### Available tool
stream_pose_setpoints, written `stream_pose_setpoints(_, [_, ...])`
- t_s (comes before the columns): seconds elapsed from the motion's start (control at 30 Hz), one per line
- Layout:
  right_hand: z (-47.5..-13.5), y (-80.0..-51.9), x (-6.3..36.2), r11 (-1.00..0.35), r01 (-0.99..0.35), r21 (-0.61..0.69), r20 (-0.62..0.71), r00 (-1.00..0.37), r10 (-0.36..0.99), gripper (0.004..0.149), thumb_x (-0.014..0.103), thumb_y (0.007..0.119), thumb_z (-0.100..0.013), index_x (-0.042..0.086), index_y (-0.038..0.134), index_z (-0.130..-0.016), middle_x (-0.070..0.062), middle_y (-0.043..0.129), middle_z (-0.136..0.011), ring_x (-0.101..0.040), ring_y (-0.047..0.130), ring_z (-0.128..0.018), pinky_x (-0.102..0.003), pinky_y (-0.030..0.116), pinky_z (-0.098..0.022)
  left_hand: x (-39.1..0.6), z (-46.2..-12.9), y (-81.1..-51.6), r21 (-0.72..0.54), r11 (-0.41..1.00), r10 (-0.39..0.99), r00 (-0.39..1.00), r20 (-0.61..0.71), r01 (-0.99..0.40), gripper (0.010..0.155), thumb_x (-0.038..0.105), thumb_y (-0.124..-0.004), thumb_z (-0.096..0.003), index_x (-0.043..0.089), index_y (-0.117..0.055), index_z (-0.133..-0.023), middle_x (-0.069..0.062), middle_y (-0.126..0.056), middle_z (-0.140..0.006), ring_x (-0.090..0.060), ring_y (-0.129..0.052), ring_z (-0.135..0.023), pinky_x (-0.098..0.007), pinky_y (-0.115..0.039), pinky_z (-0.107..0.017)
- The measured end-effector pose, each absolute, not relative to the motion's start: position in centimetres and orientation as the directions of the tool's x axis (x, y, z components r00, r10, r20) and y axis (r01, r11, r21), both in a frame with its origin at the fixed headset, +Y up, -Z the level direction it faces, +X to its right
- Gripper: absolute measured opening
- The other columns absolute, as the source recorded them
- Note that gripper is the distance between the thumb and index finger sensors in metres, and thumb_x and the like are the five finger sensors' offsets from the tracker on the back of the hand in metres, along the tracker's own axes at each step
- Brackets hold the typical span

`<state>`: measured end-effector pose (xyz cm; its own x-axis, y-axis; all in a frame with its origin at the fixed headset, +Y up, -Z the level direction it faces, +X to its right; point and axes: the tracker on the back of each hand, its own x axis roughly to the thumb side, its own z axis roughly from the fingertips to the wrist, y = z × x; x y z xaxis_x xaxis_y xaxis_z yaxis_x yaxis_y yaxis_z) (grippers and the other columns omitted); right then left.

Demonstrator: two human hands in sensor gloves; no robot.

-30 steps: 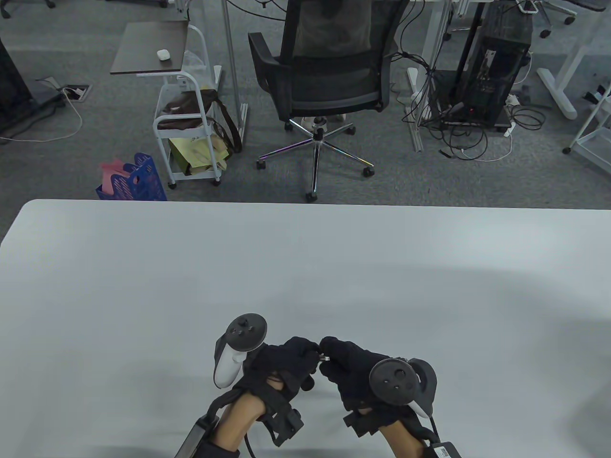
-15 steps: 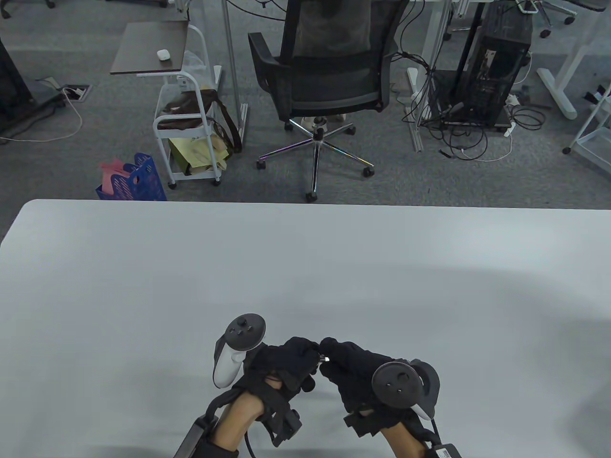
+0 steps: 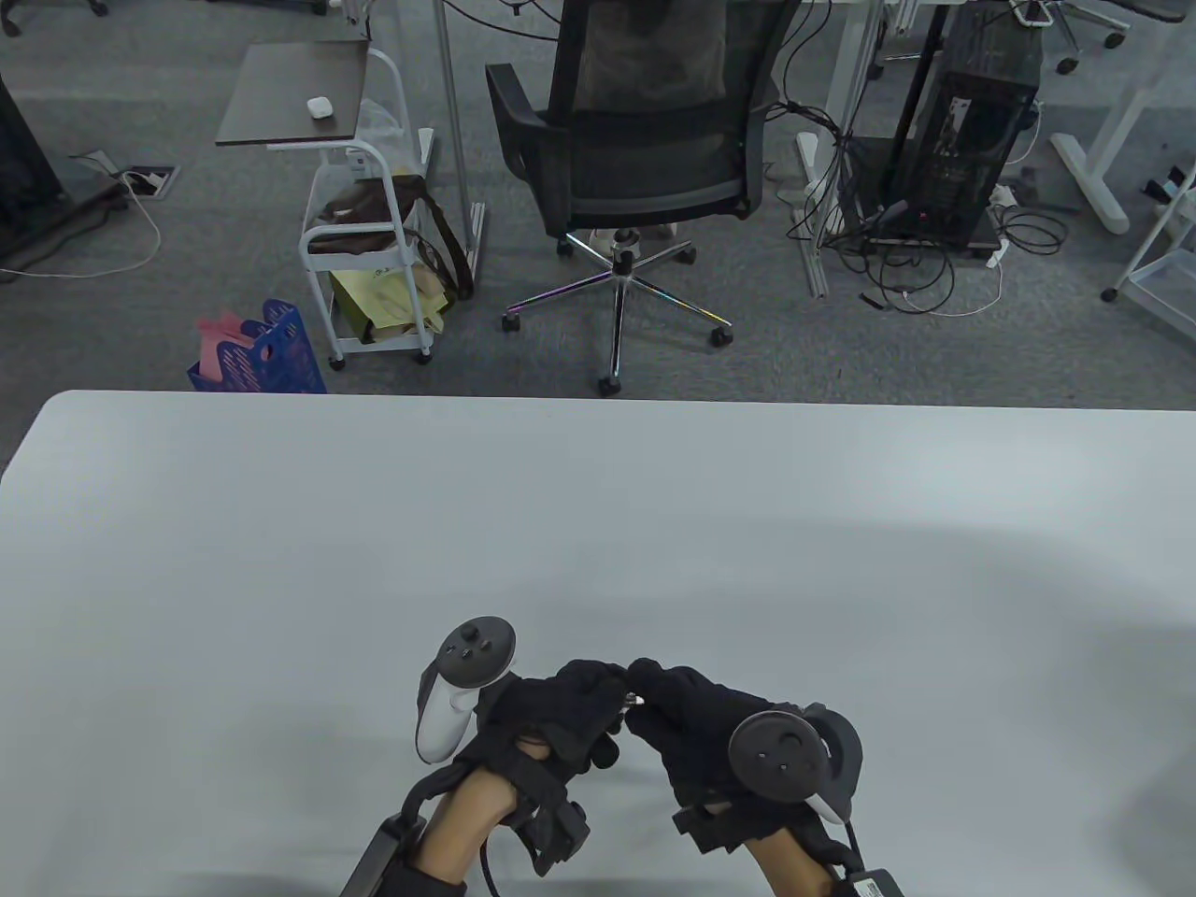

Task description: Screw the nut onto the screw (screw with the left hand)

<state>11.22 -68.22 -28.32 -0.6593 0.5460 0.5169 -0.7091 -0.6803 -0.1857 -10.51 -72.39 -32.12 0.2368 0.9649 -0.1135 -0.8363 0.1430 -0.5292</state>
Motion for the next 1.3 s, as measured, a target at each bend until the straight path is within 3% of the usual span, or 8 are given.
stream_pose_setpoints(0.1, [-28.29,-68.22,11.20,-0.695,-0.692,-0.195,0.520,-0.673,0.526,0.046,0.036,0.095,-0.031,0.020,0.091,-0.073,-0.004,0.106,-0.060,-0.011,0.118,-0.029,-0.035,0.104,-0.029,-10.27,-32.08,-72.04,-0.543,0.153,0.964,0.245,-0.100,-0.826,0.059,0.042,-0.068,-0.0440,0.000,-0.076,-0.085,-0.032,-0.084,-0.074,-0.045,-0.094,-0.044,-0.059,-0.074,-0.035])
stream_pose_setpoints(0.37, [-28.42,-68.32,11.33,-0.684,-0.706,-0.184,0.514,-0.662,0.545,0.047,0.036,0.095,-0.030,0.019,0.091,-0.073,-0.005,0.106,-0.059,-0.010,0.118,-0.028,-0.035,0.104,-0.029,-10.30,-32.10,-72.25,-0.571,0.094,0.973,0.197,-0.122,-0.816,0.066,0.043,-0.067,-0.0450,0.004,-0.059,-0.098,-0.030,-0.074,-0.084,-0.043,-0.090,-0.053,-0.057,-0.072,-0.041])
stream_pose_setpoints(0.57, [-28.42,-68.43,11.17,-0.703,-0.686,-0.187,0.515,-0.678,0.524,0.047,0.036,0.094,-0.031,0.019,0.090,-0.074,-0.005,0.105,-0.060,-0.011,0.118,-0.029,-0.036,0.103,-0.029,-10.19,-32.10,-72.06,-0.552,0.143,0.965,0.240,-0.107,-0.821,0.058,0.040,-0.068,-0.0442,0.000,-0.072,-0.086,-0.031,-0.082,-0.075,-0.044,-0.093,-0.045,-0.058,-0.074,-0.036])
stream_pose_setpoints(0.87, [-28.51,-68.34,11.20,-0.708,-0.687,-0.165,0.509,-0.674,0.535,0.047,0.035,0.095,-0.030,0.018,0.089,-0.074,-0.005,0.105,-0.060,-0.010,0.118,-0.028,-0.036,0.103,-0.029,-10.14,-31.89,-71.99,-0.581,0.104,0.969,0.214,-0.124,-0.807,0.067,0.043,-0.066,-0.0453,0.004,-0.056,-0.099,-0.030,-0.071,-0.086,-0.042,-0.089,-0.054,-0.057,-0.072,-0.042])
stream_pose_setpoints(1.0, [-28.46,-68.37,11.14,-0.708,-0.685,-0.175,0.512,-0.677,0.528,0.047,0.035,0.095,-0.030,0.018,0.089,-0.074,-0.005,0.105,-0.060,-0.010,0.118,-0.029,-0.035,0.103,-0.029,-10.21,-31.95,-71.94,-0.549,0.129,0.968,0.225,-0.111,-0.826,0.060,0.042,-0.067,-0.0442,0.001,-0.074,-0.086,-0.032,-0.082,-0.076,-0.044,-0.093,-0.045,-0.058,-0.074,-0.036])
stream_pose_setpoints(1.17, [-28.47,-68.34,11.22,-0.696,-0.698,-0.168,0.510,-0.665,0.545,0.047,0.035,0.095,-0.031,0.018,0.089,-0.074,-0.005,0.105,-0.060,-0.010,0.117,-0.029,-0.035,0.103,-0.029,-10.12,-31.90,-71.67,-0.592,0.092,0.974,0.197,-0.115,-0.800,0.059,0.038,-0.068,-0.0451,0.003,-0.063,-0.092,-0.029,-0.074,-0.082,-0.042,-0.090,-0.051,-0.056,-0.072,-0.040])
stream_pose_setpoints(1.23, [-28.58,-68.46,11.25,-0.693,-0.703,-0.160,0.506,-0.662,0.554,0.047,0.035,0.095,-0.031,0.018,0.089,-0.074,-0.005,0.105,-0.060,-0.010,0.117,-0.029,-0.035,0.103,-0.029,-10.27,-31.86,-71.81,-0.577,0.081,0.973,0.189,-0.129,-0.813,0.067,0.044,-0.066,-0.0449,0.004,-0.059,-0.098,-0.030,-0.073,-0.084,-0.043,-0.089,-0.053,-0.057,-0.072,-0.041])
stream_pose_setpoints(1.3, [-28.59,-68.63,11.16,-0.690,-0.707,-0.155,0.503,-0.657,0.561,0.047,0.035,0.095,-0.031,0.019,0.089,-0.074,-0.005,0.105,-0.060,-0.010,0.117,-0.029,-0.035,0.103,-0.029,-10.45,-31.91,-71.97,-0.546,0.110,0.967,0.217,-0.135,-0.831,0.066,0.046,-0.066,-0.0442,0.002,-0.066,-0.093,-0.032,-0.077,-0.080,-0.044,-0.091,-0.049,-0.058,-0.073,-0.039])
